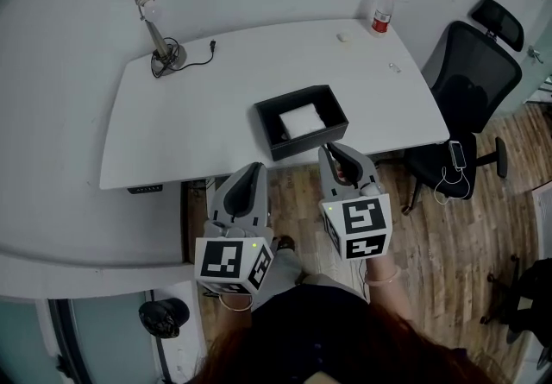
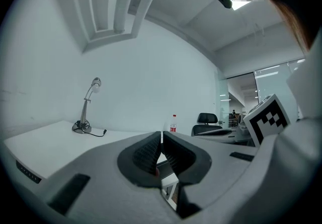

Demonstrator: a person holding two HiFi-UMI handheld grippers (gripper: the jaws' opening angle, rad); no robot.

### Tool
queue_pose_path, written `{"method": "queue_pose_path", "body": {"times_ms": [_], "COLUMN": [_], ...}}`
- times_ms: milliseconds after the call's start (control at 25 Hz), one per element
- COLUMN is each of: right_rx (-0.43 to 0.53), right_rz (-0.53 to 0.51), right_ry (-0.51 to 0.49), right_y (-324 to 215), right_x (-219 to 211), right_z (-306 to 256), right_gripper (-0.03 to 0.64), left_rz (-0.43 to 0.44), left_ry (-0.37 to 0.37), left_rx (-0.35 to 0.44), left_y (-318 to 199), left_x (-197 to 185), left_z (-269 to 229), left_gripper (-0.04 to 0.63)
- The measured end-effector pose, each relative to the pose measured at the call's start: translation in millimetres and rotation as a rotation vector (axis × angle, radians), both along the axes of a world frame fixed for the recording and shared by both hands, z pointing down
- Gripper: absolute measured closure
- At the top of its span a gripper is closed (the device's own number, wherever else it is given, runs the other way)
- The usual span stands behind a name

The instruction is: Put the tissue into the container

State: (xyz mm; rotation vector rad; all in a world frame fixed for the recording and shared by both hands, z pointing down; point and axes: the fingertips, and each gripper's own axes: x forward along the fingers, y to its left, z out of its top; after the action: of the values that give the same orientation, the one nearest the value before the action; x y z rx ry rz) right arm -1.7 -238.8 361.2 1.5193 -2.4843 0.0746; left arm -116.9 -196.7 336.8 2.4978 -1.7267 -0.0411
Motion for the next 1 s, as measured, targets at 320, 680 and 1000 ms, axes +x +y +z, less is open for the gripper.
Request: {"method": "queue_pose_path", "body": {"times_ms": [320, 680, 1000], "right_rx": [0.040, 0.078, 0.130], "right_rz": [-0.012, -0.024, -0.043], "right_ry": [-0.032, -0.068, -0.097], "right_y": [54.5, 106.3, 140.2], "right_x": [16.8, 37.9, 45.0], "right_z": [-15.4, -30.2, -44.9], "right_gripper": [0.595, 0.597, 0.597], "left_rz": [0.012, 0.004, -0.001], "left_ry": [-0.026, -0.054, -0.078], "left_rx": [0.014, 0.029, 0.043], "left_y": [50.8, 102.4, 131.7], "left_x": [20.7, 40.5, 54.1], "left_z": [-5.3, -12.9, -21.2], "left_gripper": [0.561, 0.561, 0.561]}}
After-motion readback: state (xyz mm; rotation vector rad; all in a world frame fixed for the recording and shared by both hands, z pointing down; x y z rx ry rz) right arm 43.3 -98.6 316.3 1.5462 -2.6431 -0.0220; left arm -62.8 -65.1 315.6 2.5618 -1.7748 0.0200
